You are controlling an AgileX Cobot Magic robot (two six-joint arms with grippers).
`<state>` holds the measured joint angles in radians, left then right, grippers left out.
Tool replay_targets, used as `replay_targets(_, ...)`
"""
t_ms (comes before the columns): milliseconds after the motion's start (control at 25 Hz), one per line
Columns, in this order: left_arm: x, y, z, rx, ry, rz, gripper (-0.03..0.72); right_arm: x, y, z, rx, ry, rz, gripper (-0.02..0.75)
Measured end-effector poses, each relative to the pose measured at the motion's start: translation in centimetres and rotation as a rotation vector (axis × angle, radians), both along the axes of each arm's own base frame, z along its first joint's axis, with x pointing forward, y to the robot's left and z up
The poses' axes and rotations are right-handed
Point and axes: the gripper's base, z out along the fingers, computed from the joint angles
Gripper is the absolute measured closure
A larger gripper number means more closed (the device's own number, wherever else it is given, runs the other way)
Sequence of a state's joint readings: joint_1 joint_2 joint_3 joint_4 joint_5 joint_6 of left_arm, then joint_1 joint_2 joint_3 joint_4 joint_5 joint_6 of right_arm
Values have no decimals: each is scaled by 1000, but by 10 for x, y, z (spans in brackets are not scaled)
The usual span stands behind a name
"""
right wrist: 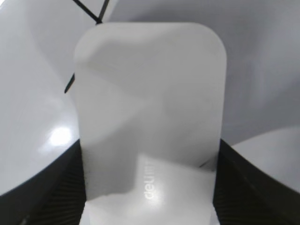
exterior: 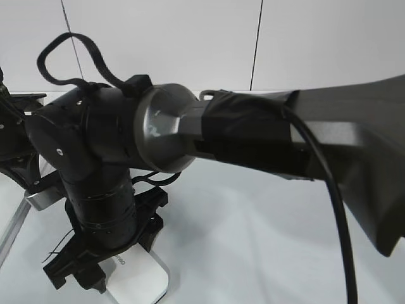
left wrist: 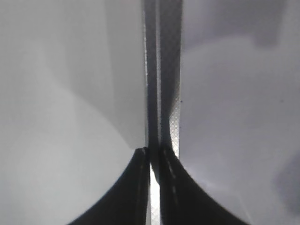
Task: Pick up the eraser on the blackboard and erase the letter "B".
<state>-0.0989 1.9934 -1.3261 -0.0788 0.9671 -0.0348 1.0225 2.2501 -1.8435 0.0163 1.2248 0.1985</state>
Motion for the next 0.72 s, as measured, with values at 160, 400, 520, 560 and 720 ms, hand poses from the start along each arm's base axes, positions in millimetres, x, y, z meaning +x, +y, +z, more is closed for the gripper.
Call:
replay_targets(160, 0, 0, 0, 0, 0, 0, 657, 9, -6, 0, -5, -7, -45, 189)
replay_targets(400, 0, 0, 0, 0, 0, -2, 657, 44, -30, 0, -17, -30, -152, 189)
replay_targets(520, 0, 0, 0, 0, 0, -2, 657, 70, -50, 1, -23, -48, -217, 189)
replay_targets(560, 0, 0, 0, 0, 0, -2, 657, 78, -58, 1, -27, -53, -241, 189)
replay_targets(720, 0, 0, 0, 0, 0, -2, 657, 97, -77, 1, -34, -67, -290, 189)
